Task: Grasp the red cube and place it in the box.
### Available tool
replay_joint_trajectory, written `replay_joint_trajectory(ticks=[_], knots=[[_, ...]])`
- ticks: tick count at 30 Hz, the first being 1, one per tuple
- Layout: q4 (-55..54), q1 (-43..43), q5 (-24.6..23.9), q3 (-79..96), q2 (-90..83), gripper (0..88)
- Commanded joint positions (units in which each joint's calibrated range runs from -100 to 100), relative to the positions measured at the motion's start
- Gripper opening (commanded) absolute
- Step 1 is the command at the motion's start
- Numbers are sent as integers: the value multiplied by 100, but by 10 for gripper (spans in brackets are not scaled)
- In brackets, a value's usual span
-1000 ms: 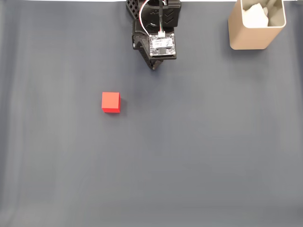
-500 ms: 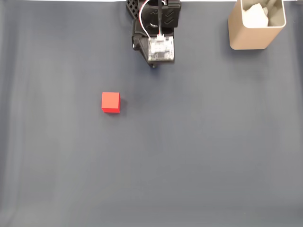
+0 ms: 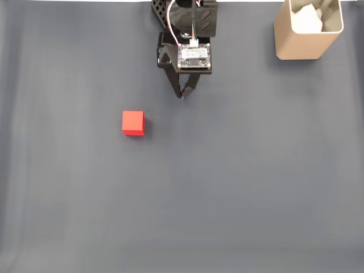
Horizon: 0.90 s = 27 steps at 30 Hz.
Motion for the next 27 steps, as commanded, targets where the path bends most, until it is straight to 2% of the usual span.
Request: replay_joint_trajectory(ticks=[1, 10, 27], knots=[[-255, 1, -88, -903, 524, 3], [-223, 334, 34, -2426, 1683, 2], [-17, 1967, 537, -4212, 3605, 8]])
